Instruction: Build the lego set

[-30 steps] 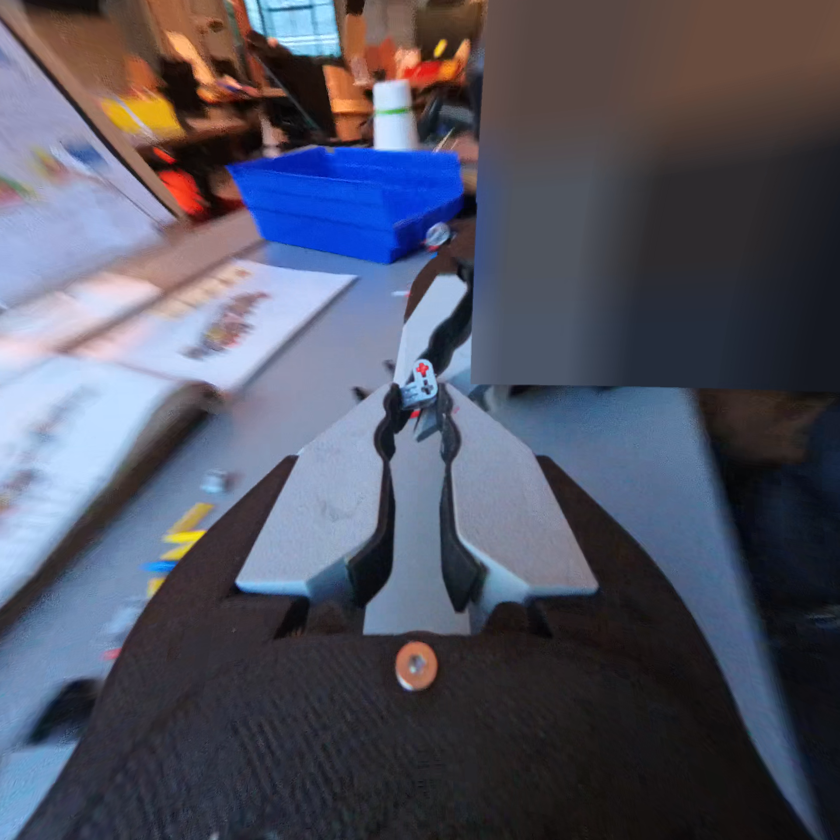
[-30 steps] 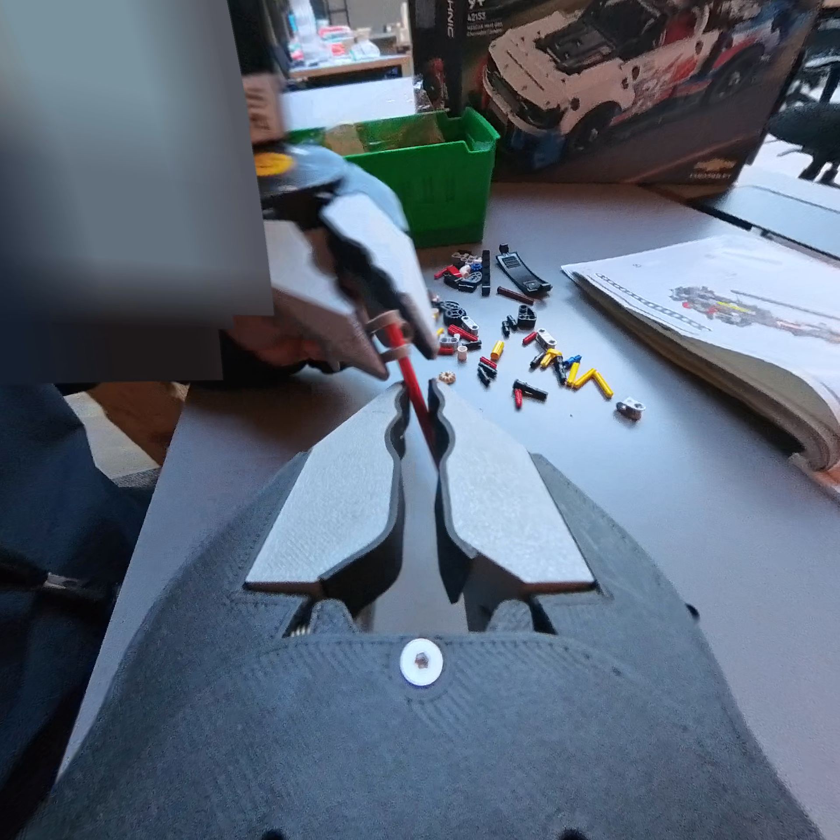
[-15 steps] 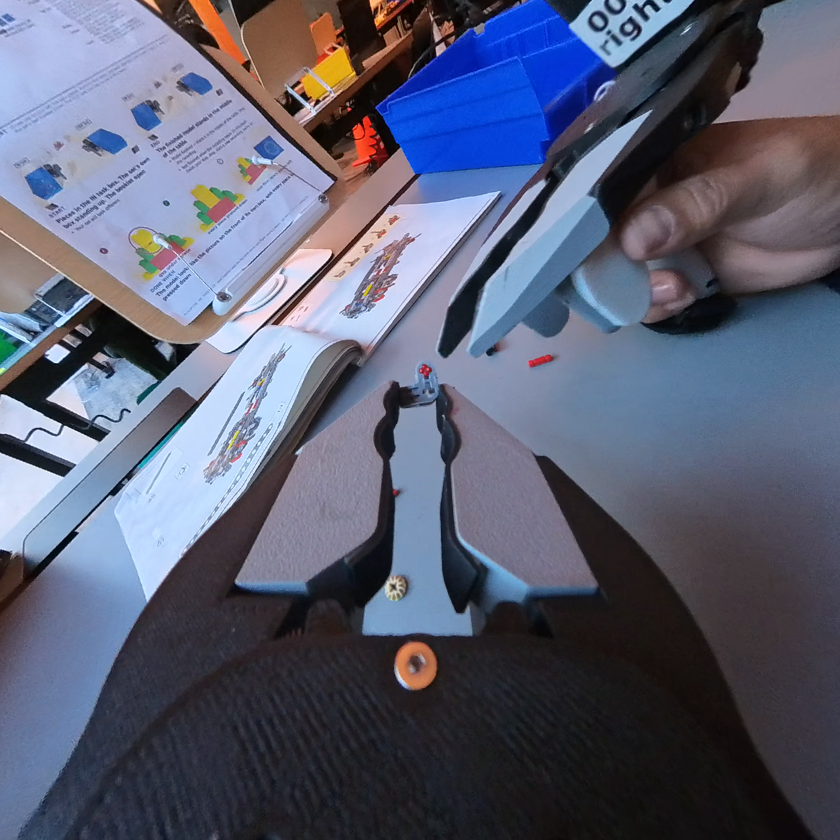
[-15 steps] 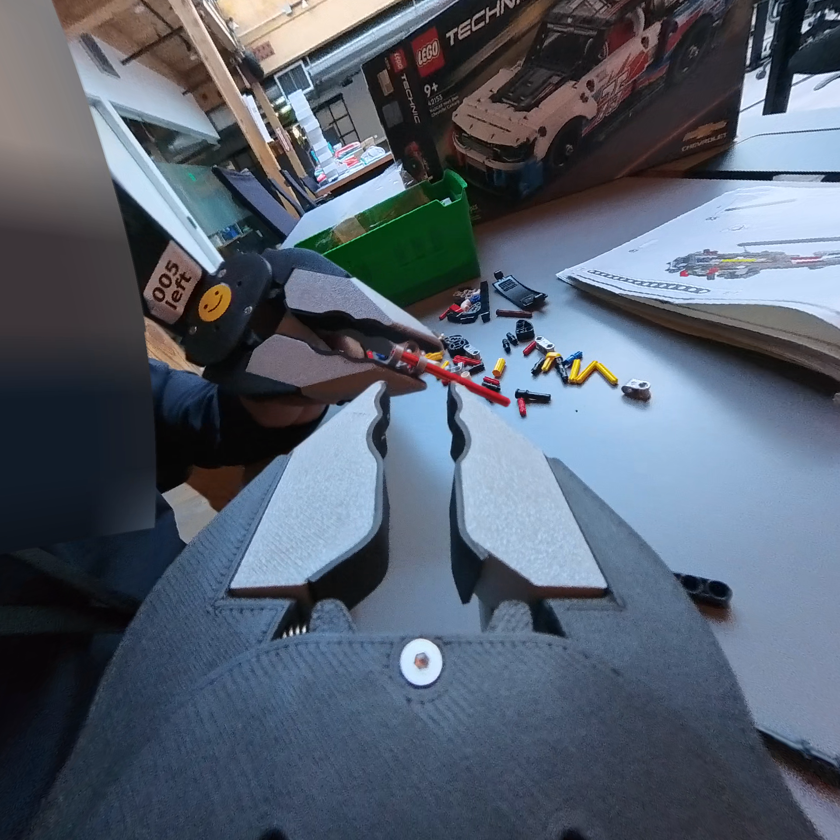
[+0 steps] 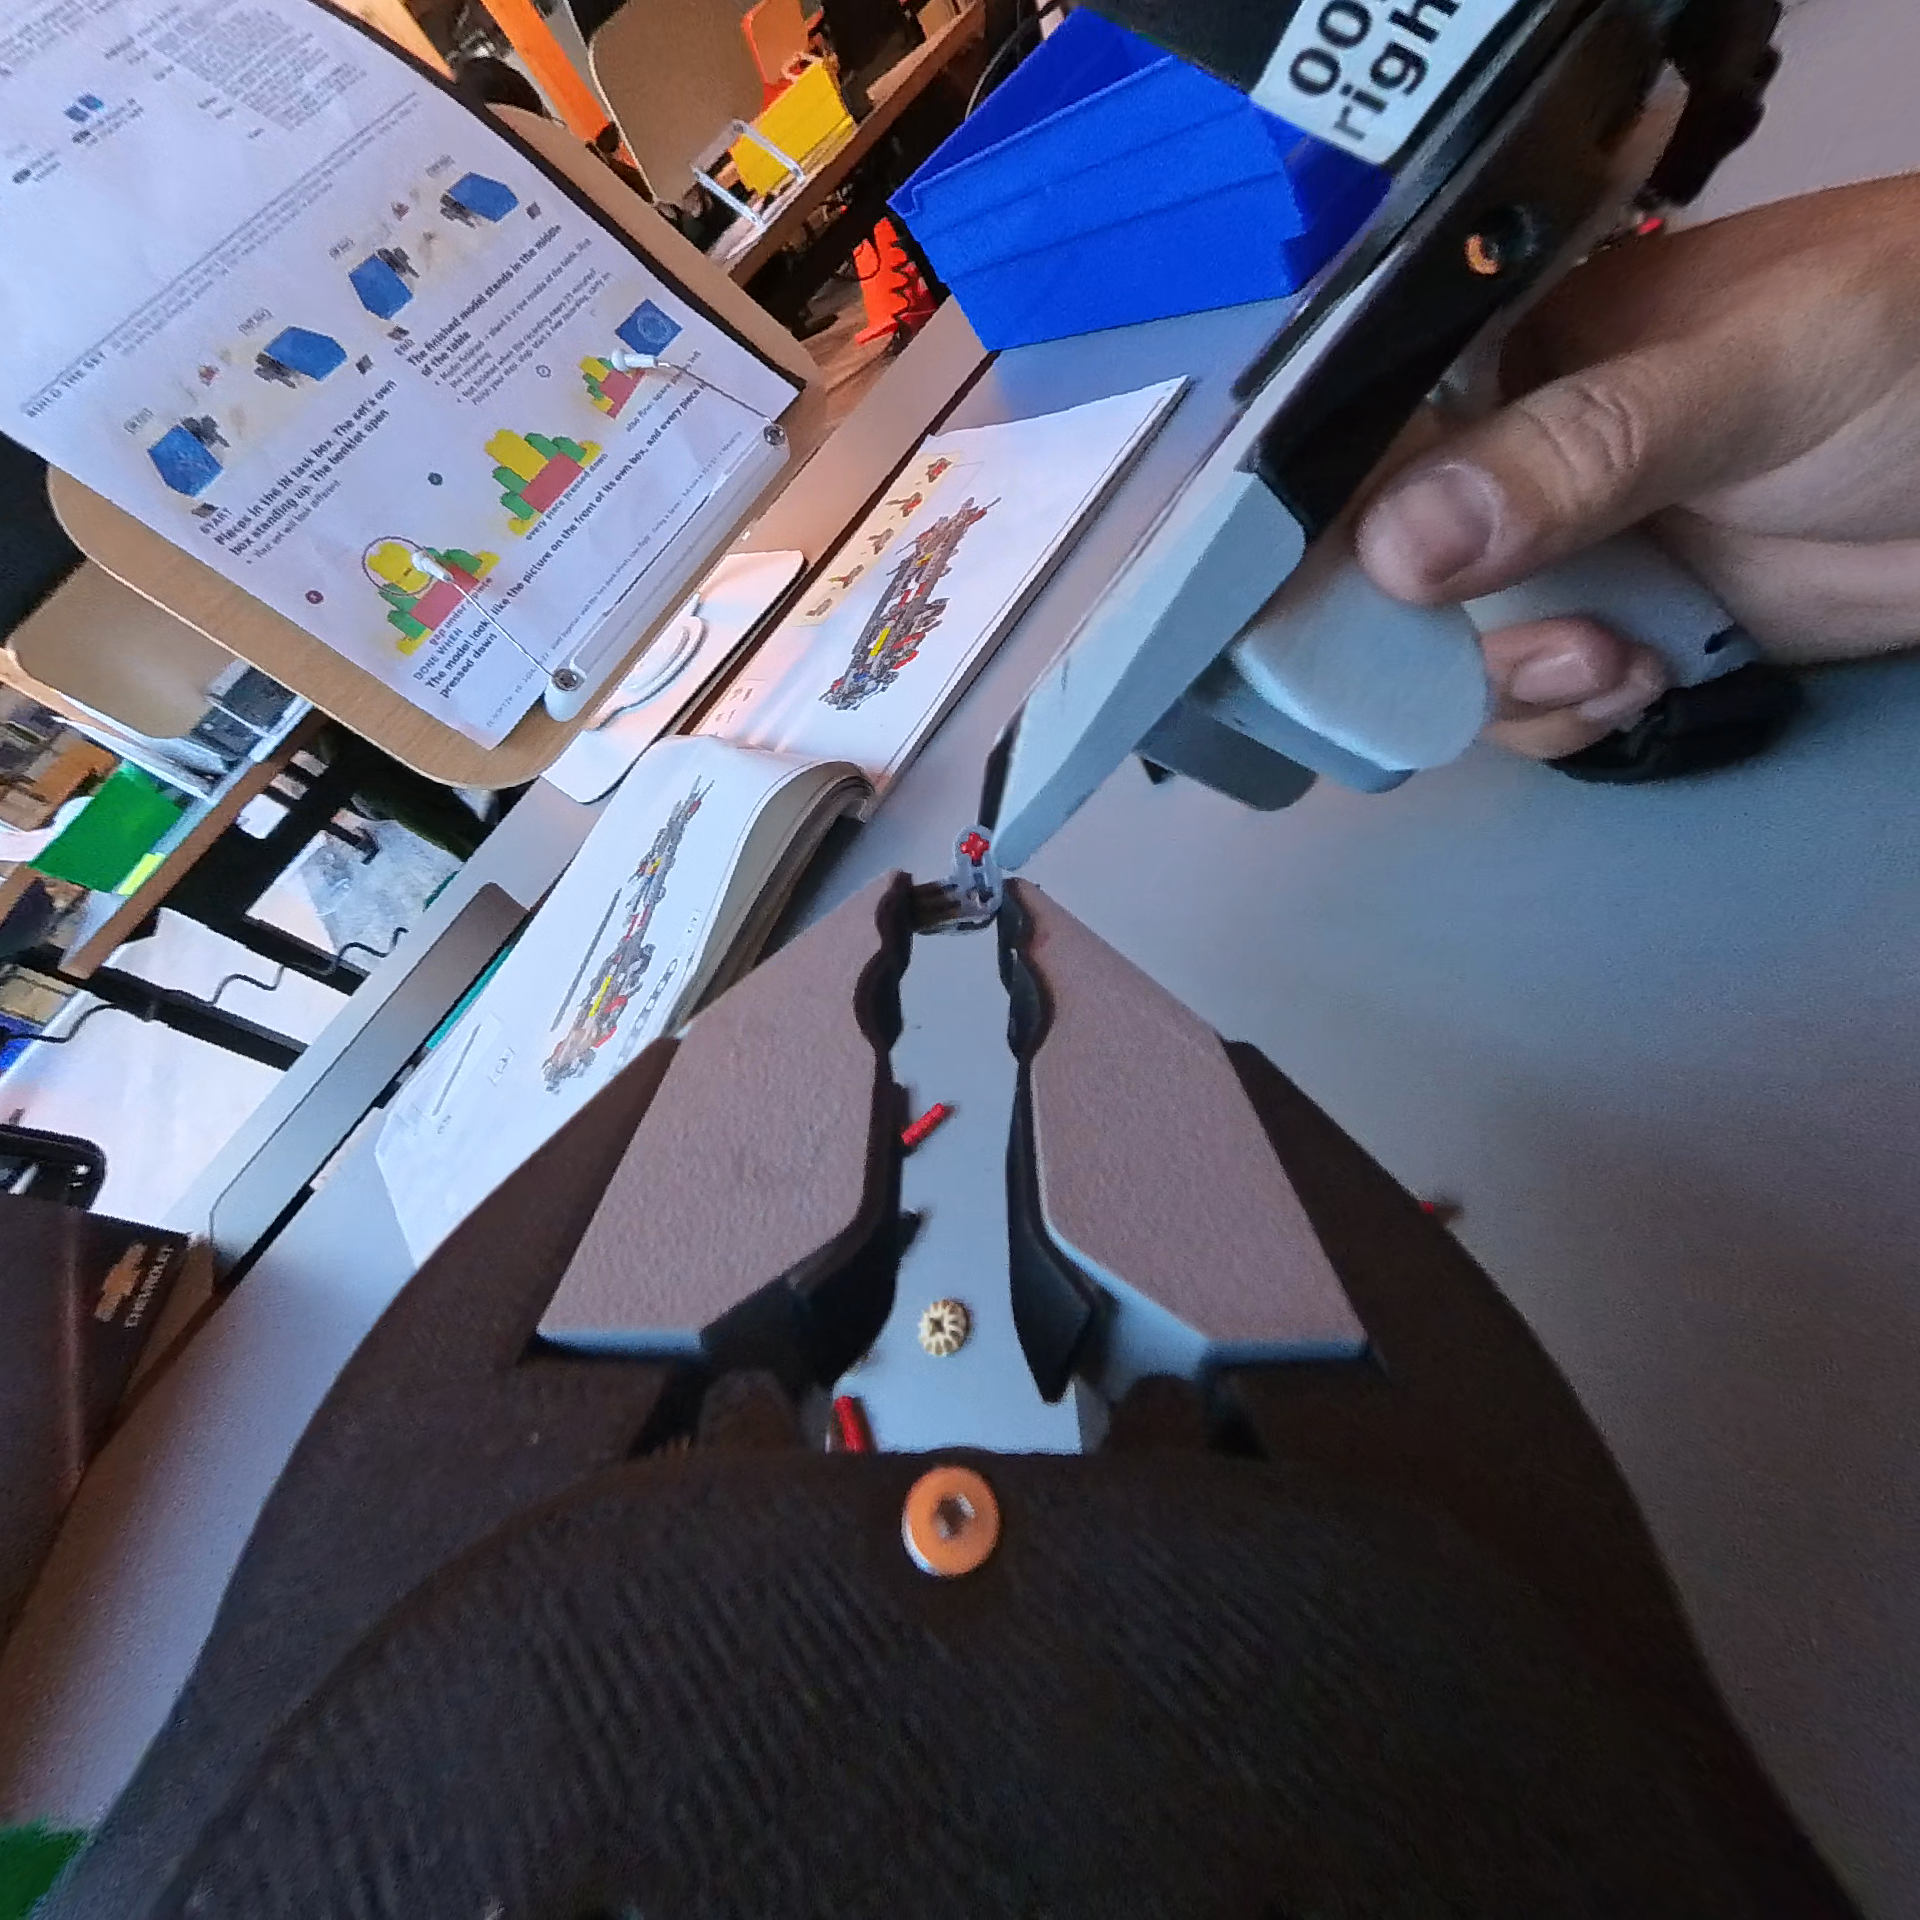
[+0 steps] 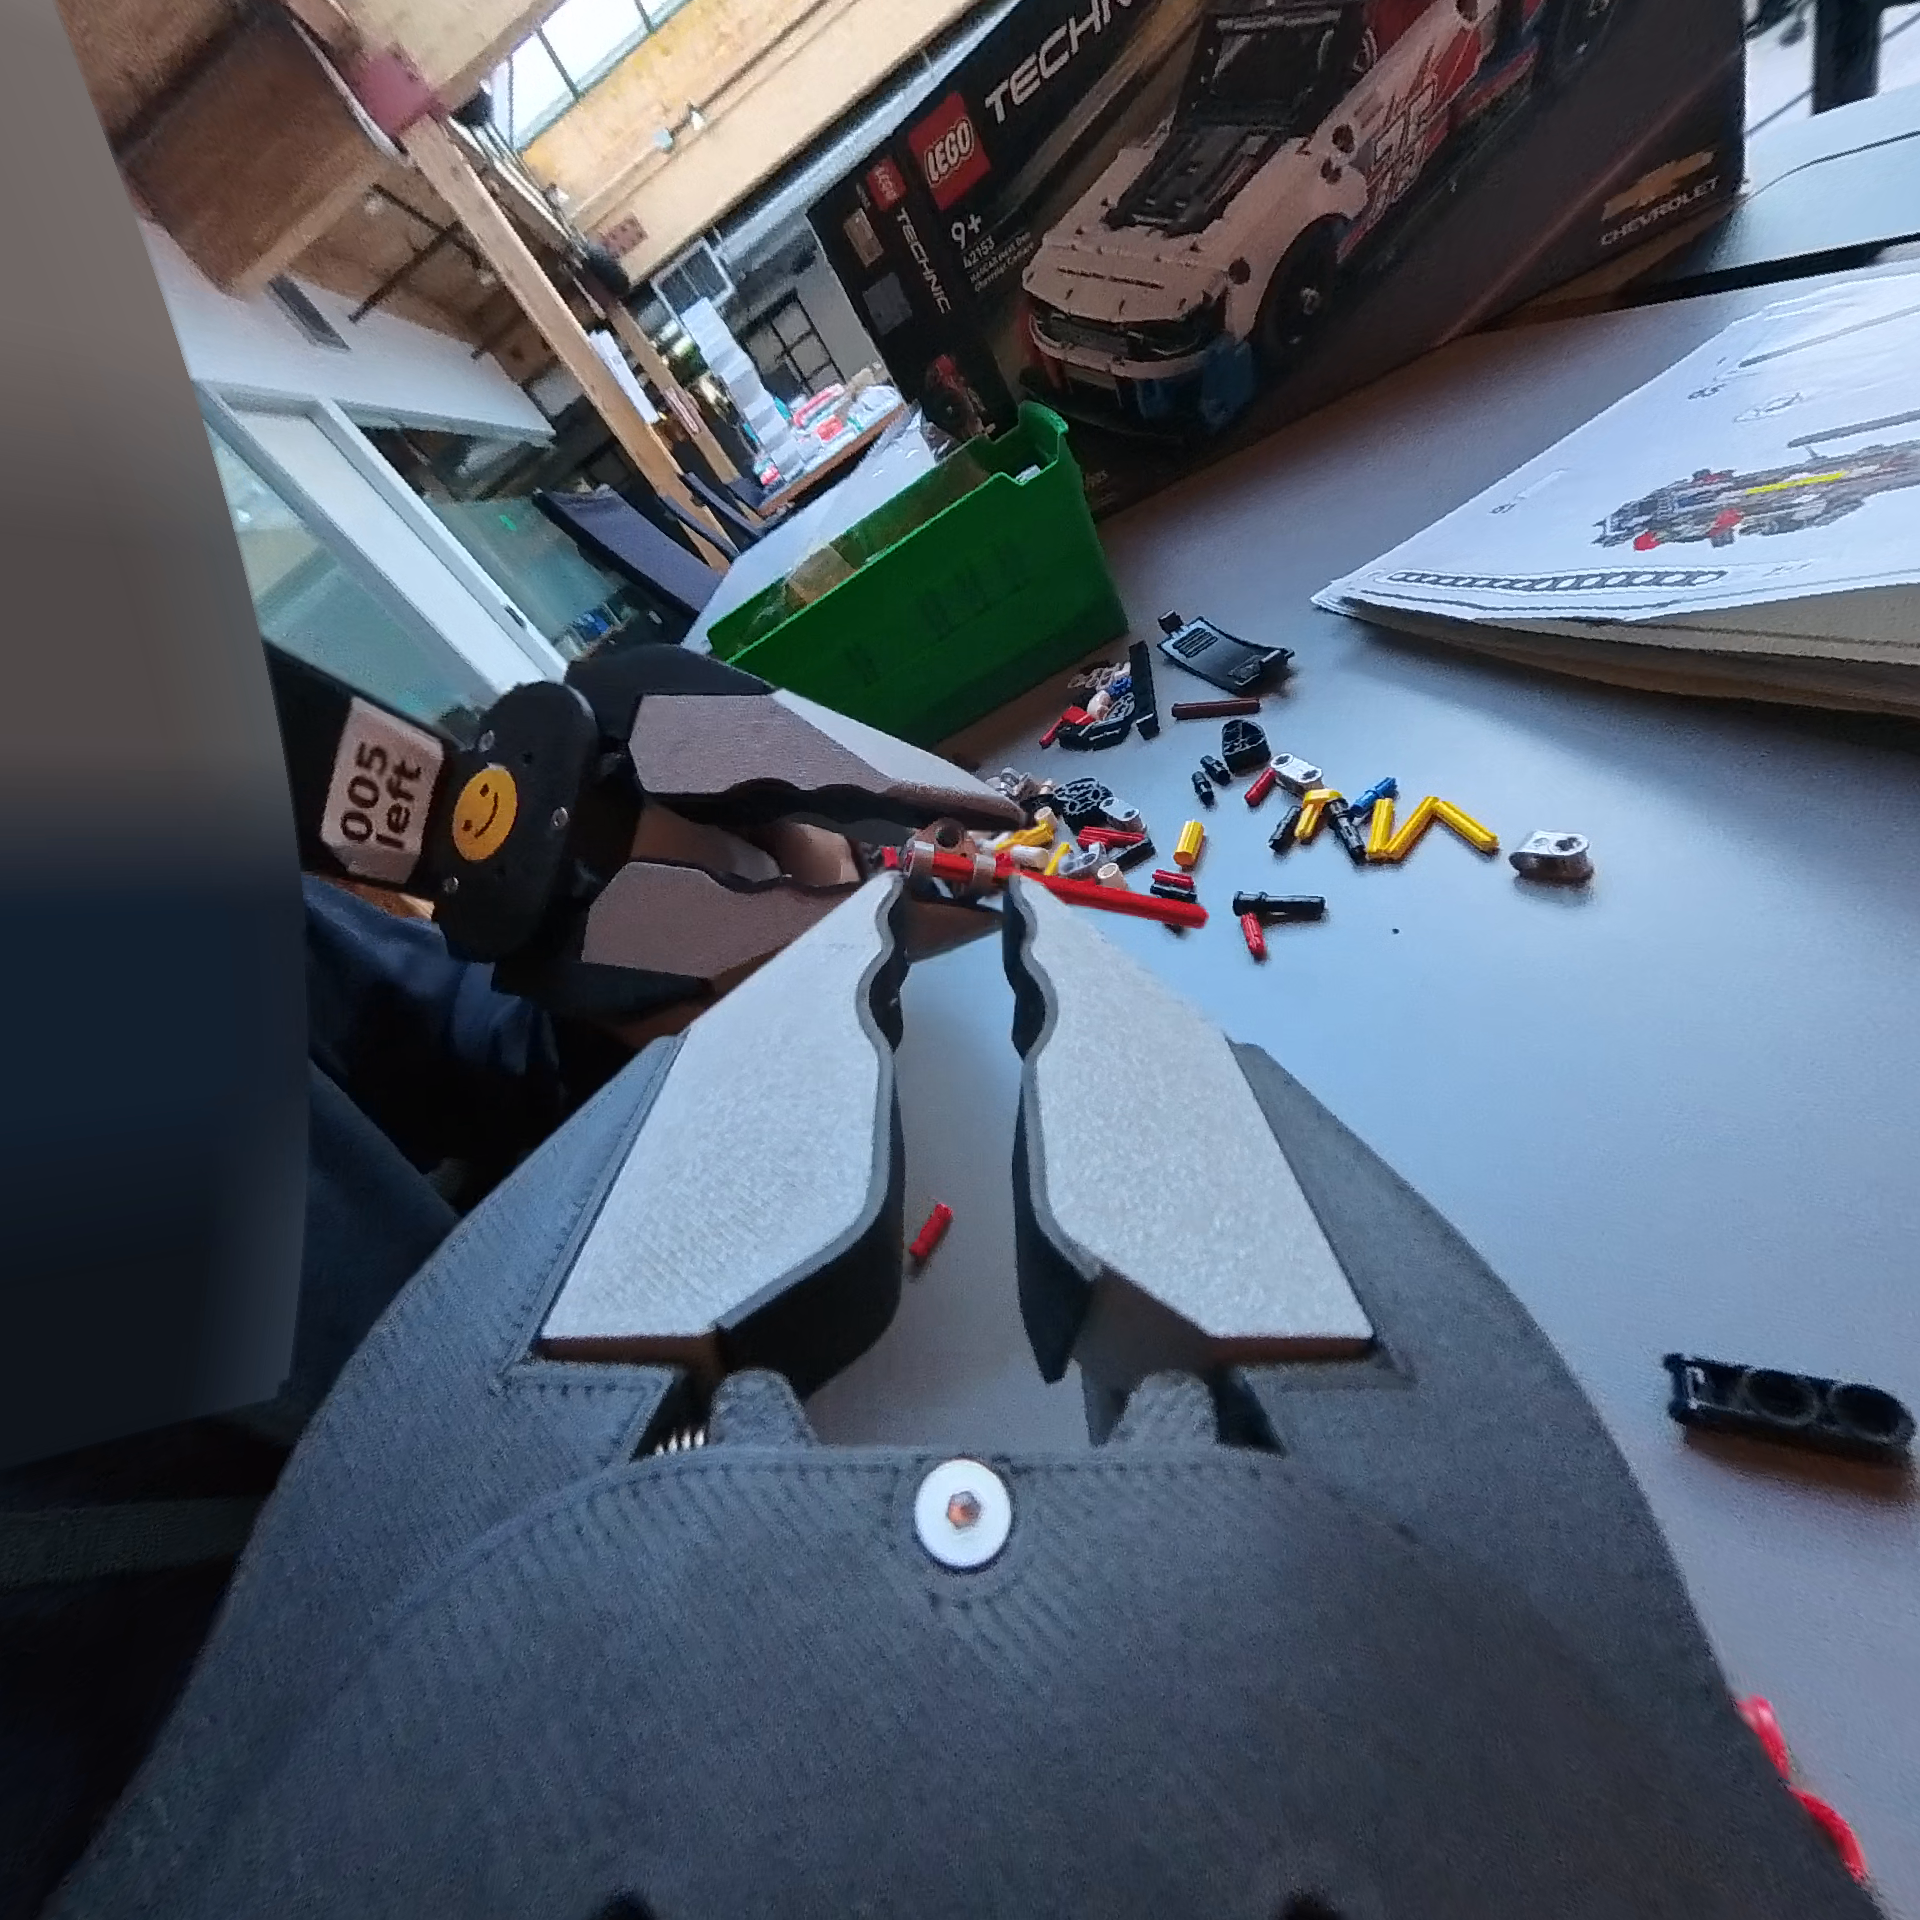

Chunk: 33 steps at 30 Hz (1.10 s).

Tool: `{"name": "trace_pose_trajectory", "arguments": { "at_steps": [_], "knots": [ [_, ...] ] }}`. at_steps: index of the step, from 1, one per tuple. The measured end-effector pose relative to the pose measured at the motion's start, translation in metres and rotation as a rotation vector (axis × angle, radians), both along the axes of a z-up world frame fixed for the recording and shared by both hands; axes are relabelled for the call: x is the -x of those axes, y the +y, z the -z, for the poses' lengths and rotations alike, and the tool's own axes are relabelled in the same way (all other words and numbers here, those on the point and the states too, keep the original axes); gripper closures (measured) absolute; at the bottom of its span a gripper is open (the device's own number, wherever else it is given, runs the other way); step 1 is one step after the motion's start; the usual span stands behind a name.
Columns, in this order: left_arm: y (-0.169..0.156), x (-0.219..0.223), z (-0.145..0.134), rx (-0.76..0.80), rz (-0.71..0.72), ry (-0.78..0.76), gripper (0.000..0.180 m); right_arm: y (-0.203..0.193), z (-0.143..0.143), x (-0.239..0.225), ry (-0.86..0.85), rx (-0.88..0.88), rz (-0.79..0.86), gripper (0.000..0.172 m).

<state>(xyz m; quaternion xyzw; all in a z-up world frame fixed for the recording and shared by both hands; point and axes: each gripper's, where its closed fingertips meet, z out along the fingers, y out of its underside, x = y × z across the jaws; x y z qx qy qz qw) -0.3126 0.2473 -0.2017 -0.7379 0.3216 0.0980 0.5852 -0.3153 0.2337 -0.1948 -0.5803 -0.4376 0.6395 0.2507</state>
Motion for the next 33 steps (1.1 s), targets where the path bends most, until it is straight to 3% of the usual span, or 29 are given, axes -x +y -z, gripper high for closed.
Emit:
{"name": "trace_pose_trajectory", "arguments": {
  "at_steps": [14,21,33],
  "knots": [
    [0.0004,0.0027,-0.0028,-0.044,-0.029,0.084,0.167,0.0004,-0.0052,0.0013,0.068,0.296,-0.054,0.161],
    [0.0017,0.006,0.0,-0.047,-0.08,0.18,0.167,0.0016,-0.0011,0.0051,0.036,0.185,0.04,0.161],
    [0.0041,0.0102,-0.0011,-0.063,-0.113,0.161,0.168,0.0032,-0.0011,0.0085,0.001,0.031,0.175,0.161]
  ]
}}
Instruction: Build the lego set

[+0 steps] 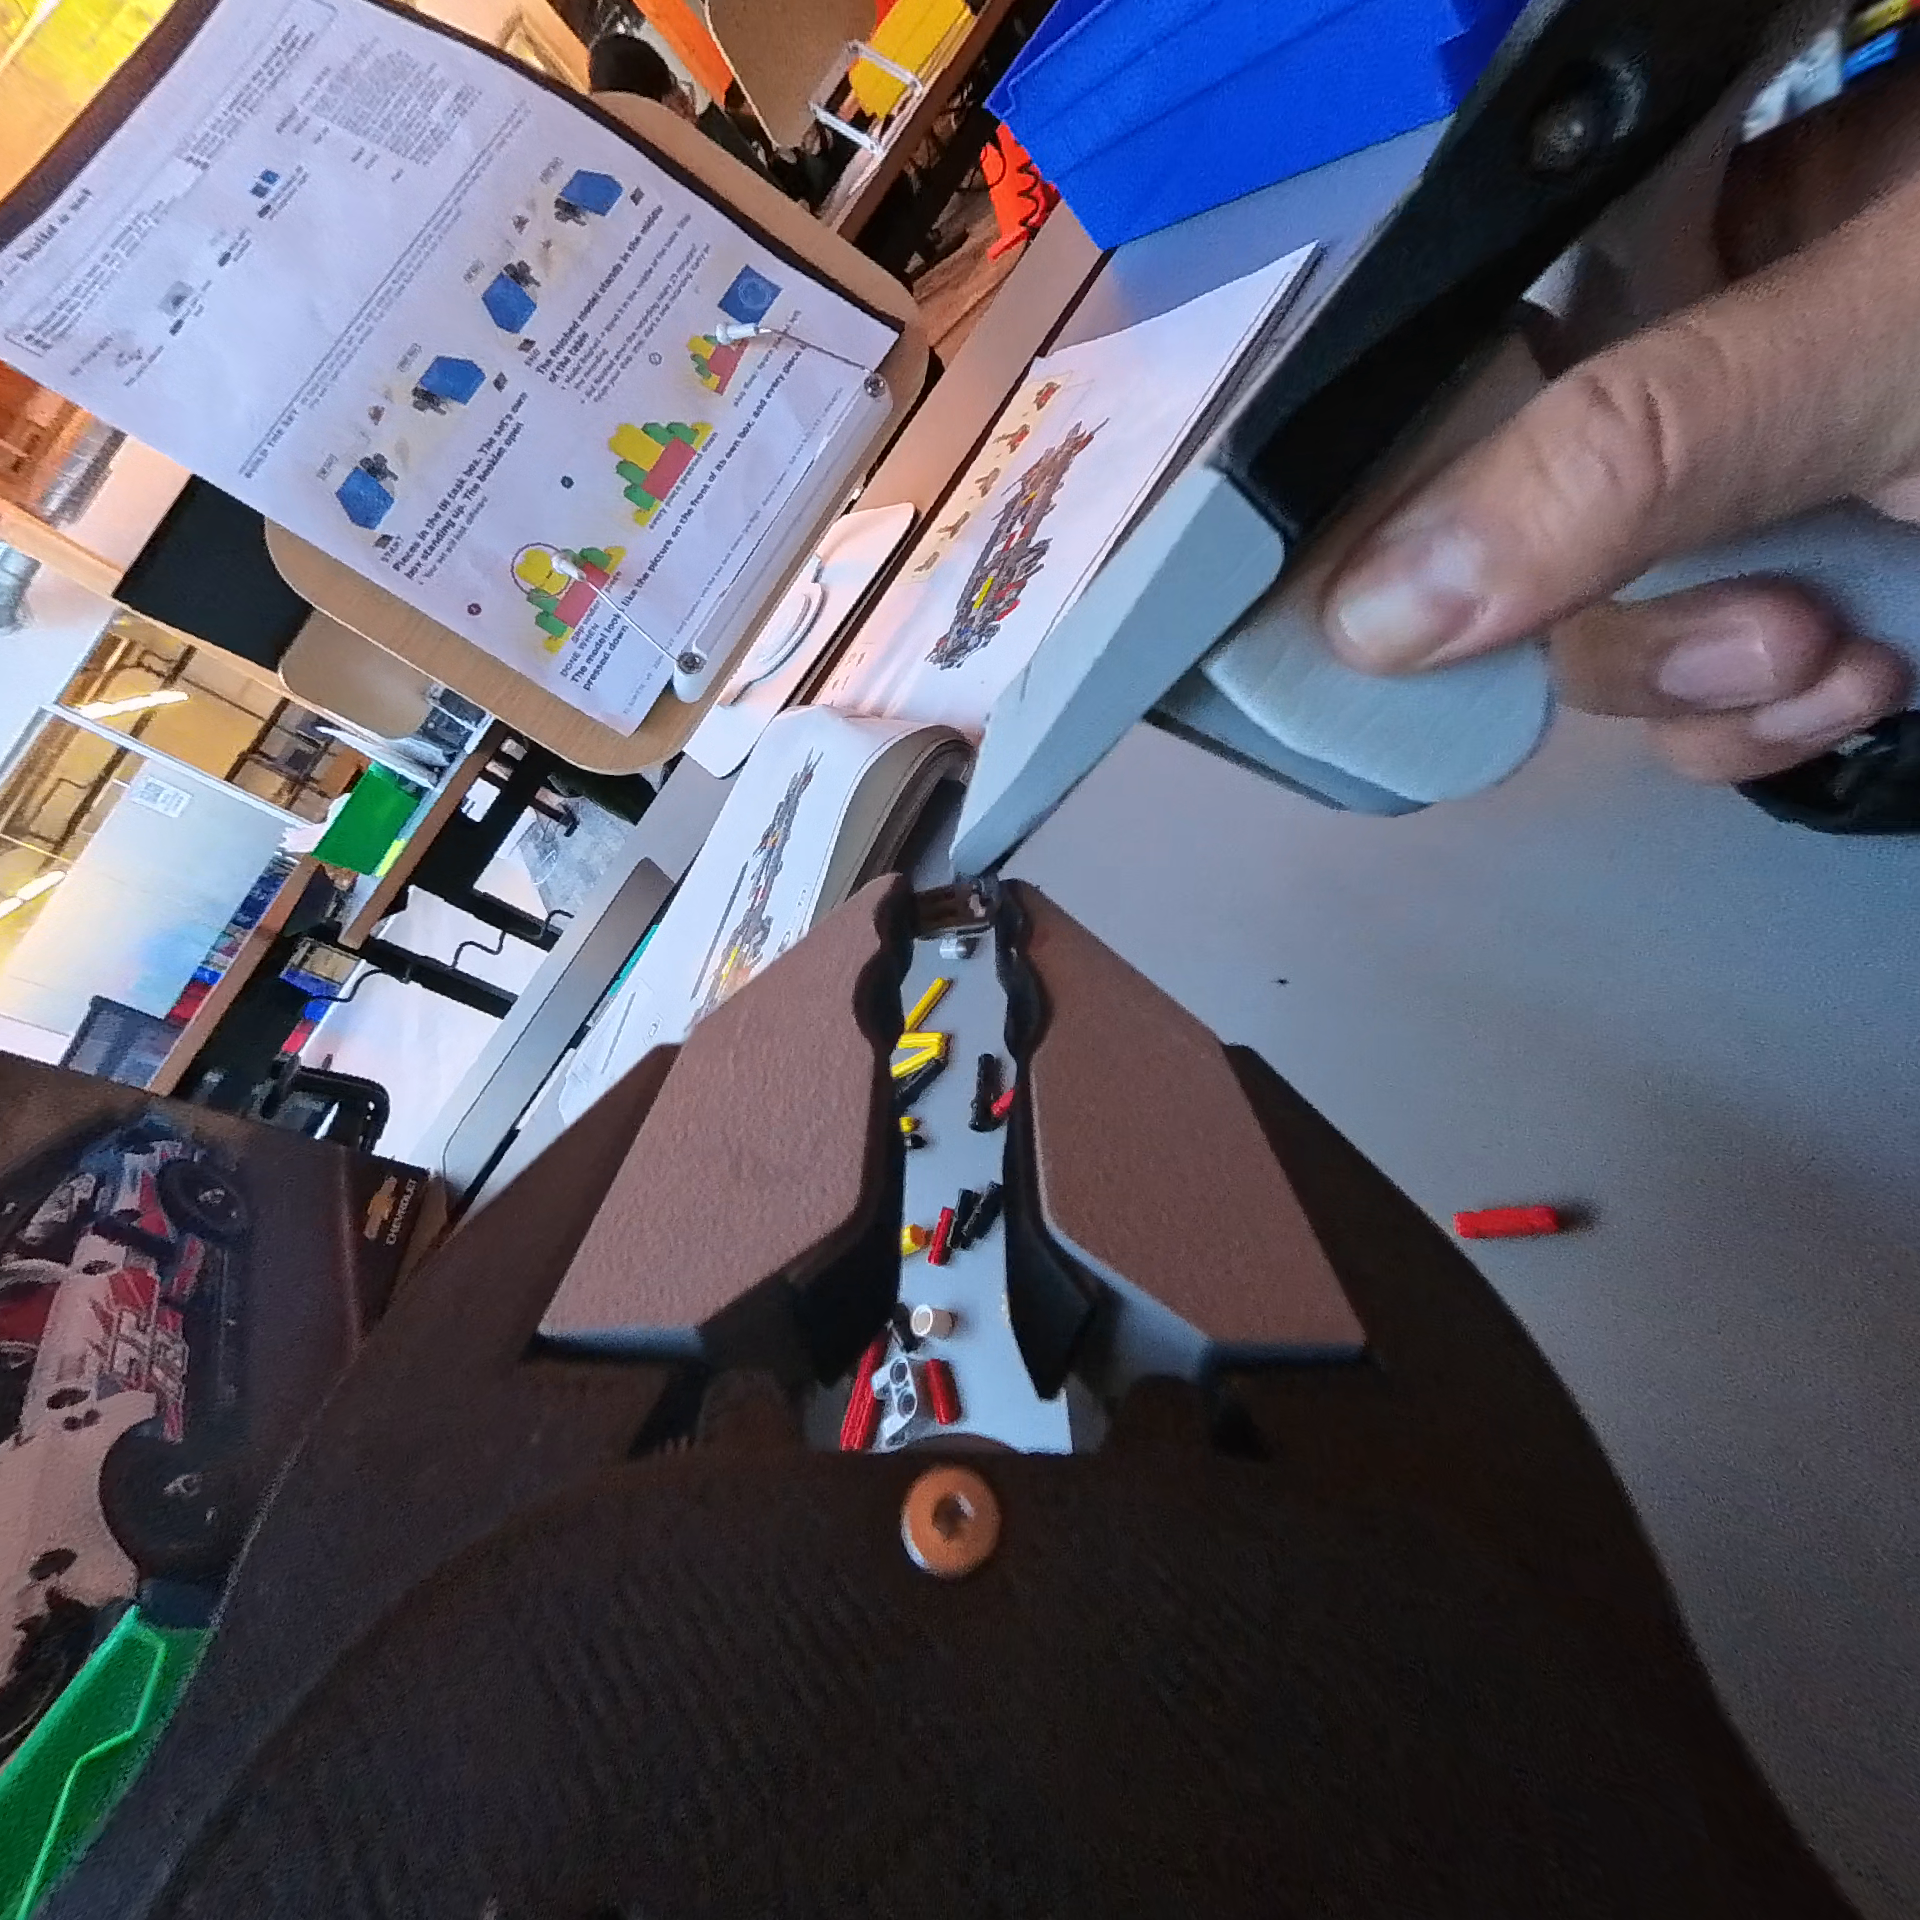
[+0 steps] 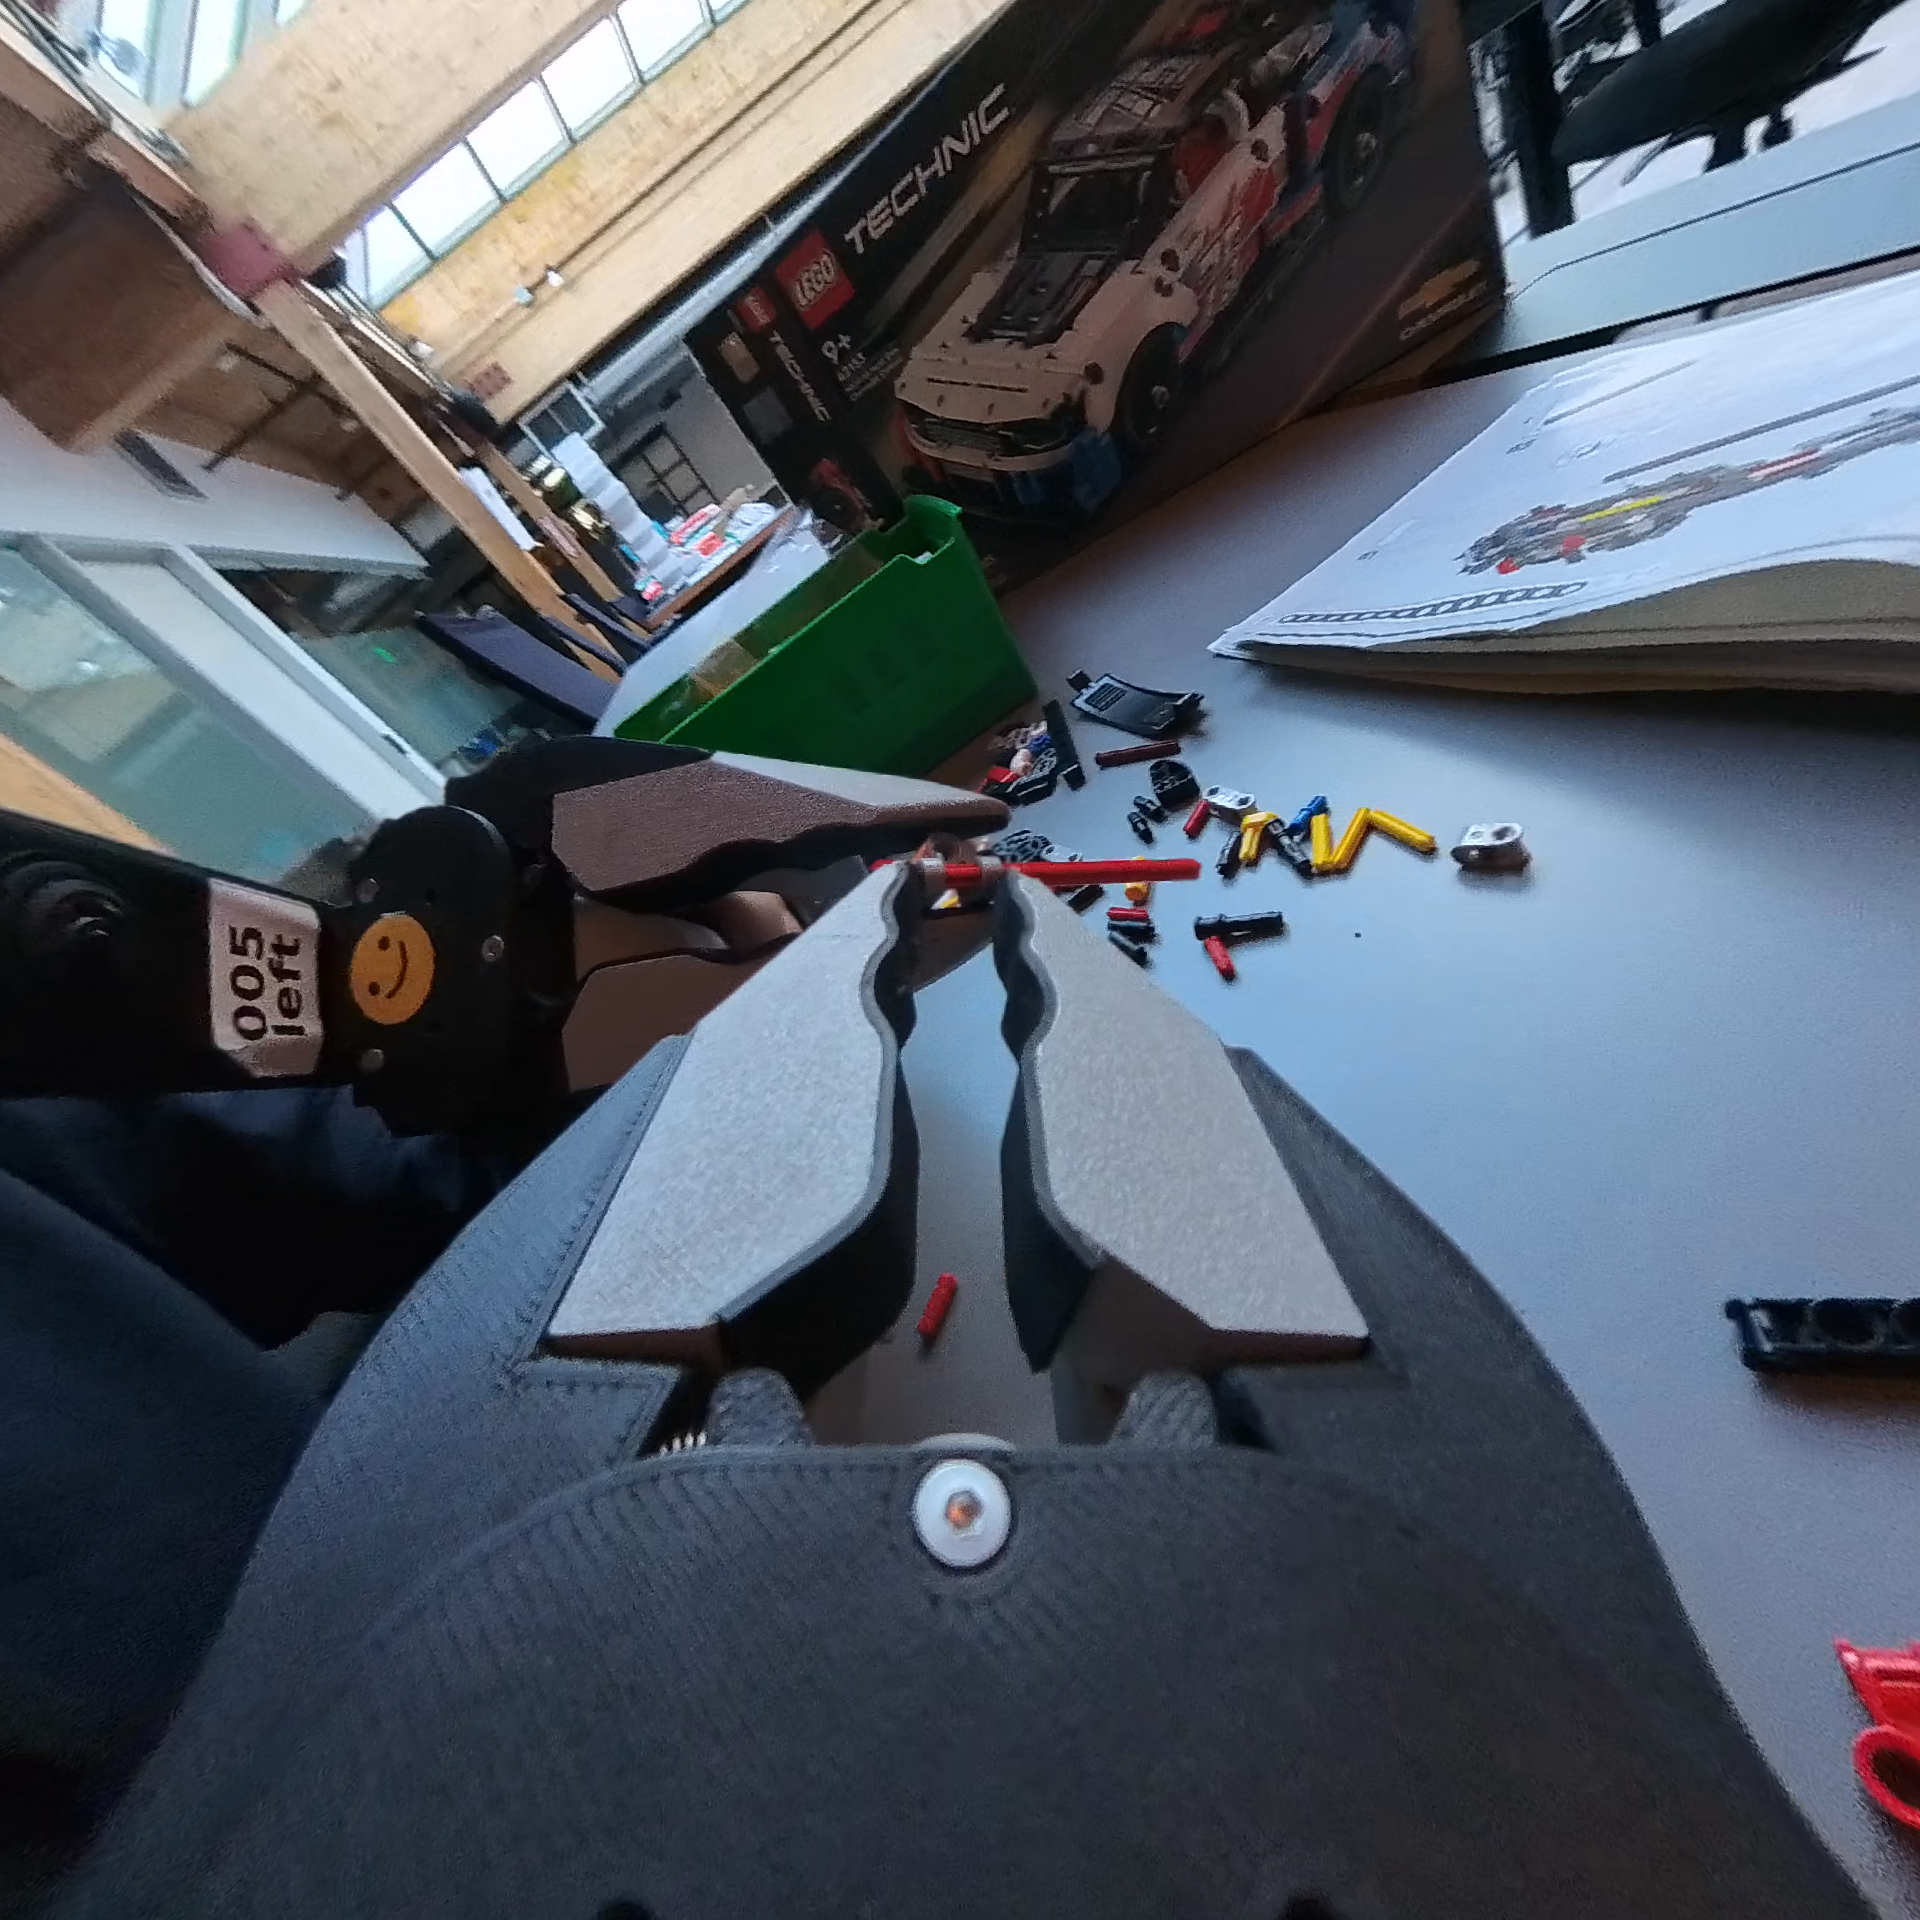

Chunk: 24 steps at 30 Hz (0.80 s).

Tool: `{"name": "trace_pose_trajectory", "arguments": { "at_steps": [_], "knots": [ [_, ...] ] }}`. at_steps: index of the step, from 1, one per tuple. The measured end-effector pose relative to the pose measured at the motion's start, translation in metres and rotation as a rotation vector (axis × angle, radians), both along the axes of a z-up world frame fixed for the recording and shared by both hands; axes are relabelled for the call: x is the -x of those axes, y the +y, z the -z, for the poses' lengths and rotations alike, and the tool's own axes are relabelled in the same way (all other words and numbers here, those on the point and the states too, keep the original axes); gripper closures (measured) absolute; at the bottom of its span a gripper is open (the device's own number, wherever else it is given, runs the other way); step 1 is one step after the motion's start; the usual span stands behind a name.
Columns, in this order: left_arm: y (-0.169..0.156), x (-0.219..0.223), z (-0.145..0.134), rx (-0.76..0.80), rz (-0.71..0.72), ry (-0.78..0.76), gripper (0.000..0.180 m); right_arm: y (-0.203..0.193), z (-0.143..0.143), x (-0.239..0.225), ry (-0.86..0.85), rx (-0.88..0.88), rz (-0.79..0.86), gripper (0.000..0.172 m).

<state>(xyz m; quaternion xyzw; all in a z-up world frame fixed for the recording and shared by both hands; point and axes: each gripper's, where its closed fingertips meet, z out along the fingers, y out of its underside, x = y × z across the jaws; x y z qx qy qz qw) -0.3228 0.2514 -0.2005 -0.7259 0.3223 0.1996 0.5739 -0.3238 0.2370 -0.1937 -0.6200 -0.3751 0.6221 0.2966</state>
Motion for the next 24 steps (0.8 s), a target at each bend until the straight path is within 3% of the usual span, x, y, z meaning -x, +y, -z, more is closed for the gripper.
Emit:
{"name": "trace_pose_trajectory", "arguments": {
  "at_steps": [4,6,9,11,12,13,14,17,20,24],
  "knots": [
    [0.002,0.005,-0.001,-0.004,-0.017,-0.027,0.168,0.002,-0.001,0.005,-0.049,-0.138,0.04,0.161],
    [0.003,0.006,-0.003,0.011,0.02,-0.14,0.167,0.003,-0.002,0.007,-0.047,-0.156,0.046,0.161],
    [-0.008,-0.001,-0.028,0.039,0.3,-0.652,0.167,0.003,-0.021,0.0,0.063,-0.165,-0.02,0.172],
    [-0.01,0.008,-0.029,0.131,0.387,-0.934,0.166,0.002,-0.037,-0.016,0.125,-0.177,-0.103,0.172],
    [-0.011,0.01,-0.031,0.159,0.429,-1.026,0.167,0.009,-0.035,-0.021,0.091,-0.213,-0.087,0.165],
    [-0.013,0.009,-0.034,0.173,0.471,-1.082,0.166,0.018,-0.029,-0.023,0.03,-0.273,-0.043,0.141],
    [-0.011,0.01,-0.031,0.194,0.464,-1.088,0.166,0.023,-0.023,-0.026,-0.021,-0.346,-0.019,0.13],
    [-0.017,-0.009,-0.027,0.26,0.536,-1.063,0.166,0.027,-0.014,-0.034,-0.099,-0.54,0.036,0.121],
    [-0.023,-0.029,-0.021,0.371,0.614,-1.127,0.166,0.011,-0.013,-0.032,-0.113,-0.678,-0.02,0.115],
    [-0.023,-0.032,-0.02,0.377,0.628,-1.134,0.166,-0.009,0.013,-0.027,-0.293,-0.751,-0.167,0.134]
  ]
}}
